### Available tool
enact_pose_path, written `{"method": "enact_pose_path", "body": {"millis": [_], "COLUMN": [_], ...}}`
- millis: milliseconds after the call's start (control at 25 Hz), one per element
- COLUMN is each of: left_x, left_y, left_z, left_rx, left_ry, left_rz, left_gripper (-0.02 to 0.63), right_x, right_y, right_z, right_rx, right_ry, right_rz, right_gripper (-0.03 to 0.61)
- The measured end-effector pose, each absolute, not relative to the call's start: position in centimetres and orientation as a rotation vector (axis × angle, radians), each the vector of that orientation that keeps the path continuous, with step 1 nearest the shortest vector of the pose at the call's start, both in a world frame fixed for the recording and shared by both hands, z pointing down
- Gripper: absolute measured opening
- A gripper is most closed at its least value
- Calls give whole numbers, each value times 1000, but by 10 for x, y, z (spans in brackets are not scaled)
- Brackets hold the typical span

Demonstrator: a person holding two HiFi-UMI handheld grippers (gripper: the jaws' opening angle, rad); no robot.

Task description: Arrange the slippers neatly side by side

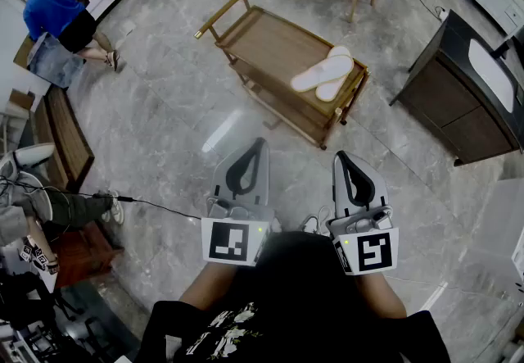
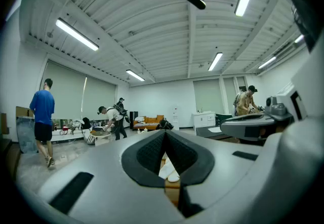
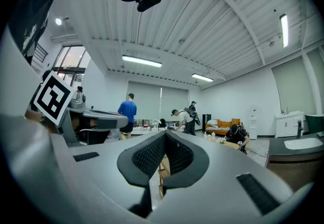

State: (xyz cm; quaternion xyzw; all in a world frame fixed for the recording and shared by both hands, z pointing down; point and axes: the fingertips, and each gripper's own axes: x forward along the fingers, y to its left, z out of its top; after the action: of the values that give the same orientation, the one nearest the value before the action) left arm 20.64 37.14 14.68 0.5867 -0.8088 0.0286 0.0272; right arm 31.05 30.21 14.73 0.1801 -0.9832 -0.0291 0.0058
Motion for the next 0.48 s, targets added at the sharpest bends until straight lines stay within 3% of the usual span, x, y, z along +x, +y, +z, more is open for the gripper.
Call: {"method": "enact_pose_path", "body": {"millis": [480], "left_x": [207], "left_y": [375], "left_z": [148], "left_rx": [1812], "left_ry": [-2500], "left_rz": [97], "left_gripper": [-8], "right_x": [309], "right_y": [309], "right_z": [146], "right_rx": [523], "right_ry": [-3115], "right_rz": [-56], "right_gripper": [-9]}}
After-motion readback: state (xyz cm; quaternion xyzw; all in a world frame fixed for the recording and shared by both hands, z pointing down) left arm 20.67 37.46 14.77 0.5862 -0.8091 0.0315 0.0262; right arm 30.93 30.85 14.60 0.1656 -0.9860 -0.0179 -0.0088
